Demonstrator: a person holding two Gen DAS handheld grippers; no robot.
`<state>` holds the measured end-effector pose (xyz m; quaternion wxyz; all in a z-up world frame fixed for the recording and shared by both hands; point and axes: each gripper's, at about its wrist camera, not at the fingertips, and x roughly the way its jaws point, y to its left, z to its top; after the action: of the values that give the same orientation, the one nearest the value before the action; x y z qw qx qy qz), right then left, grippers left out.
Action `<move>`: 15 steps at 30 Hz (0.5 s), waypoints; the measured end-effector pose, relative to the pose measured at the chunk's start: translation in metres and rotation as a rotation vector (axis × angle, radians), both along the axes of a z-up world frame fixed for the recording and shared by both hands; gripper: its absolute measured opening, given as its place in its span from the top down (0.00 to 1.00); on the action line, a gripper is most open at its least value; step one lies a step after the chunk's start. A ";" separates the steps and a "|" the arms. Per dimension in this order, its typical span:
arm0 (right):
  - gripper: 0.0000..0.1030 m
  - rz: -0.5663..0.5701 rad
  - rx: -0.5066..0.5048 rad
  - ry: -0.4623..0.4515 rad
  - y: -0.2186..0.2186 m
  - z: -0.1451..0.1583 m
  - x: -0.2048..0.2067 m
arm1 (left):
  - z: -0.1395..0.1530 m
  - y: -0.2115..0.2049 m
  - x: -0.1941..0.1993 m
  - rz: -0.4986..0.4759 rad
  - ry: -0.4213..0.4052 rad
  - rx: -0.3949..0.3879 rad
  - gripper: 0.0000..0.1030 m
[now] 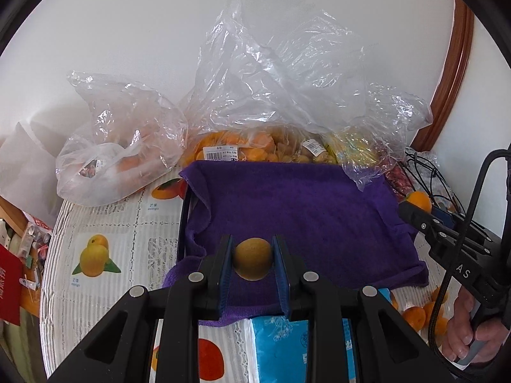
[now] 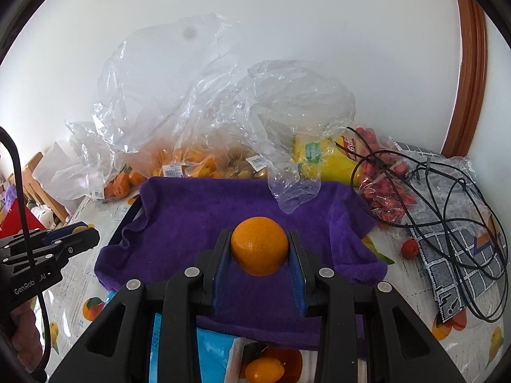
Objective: Organize fruits
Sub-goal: 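Carry both held fruits over the purple towel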
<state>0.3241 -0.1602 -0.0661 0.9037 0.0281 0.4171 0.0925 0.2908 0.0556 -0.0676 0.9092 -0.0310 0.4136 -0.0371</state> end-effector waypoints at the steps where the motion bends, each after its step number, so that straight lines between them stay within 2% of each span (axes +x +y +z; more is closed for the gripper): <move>1: 0.67 0.001 0.001 0.005 0.000 -0.003 0.003 | -0.002 0.001 0.003 0.002 0.003 -0.002 0.77; 15: 0.67 -0.011 -0.026 0.055 -0.002 -0.041 0.028 | -0.033 0.003 0.042 0.007 0.059 -0.003 0.77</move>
<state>0.3523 -0.1619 -0.1068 0.8928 0.0214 0.4426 0.0811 0.3324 0.0586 -0.1009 0.8965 -0.0346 0.4403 -0.0336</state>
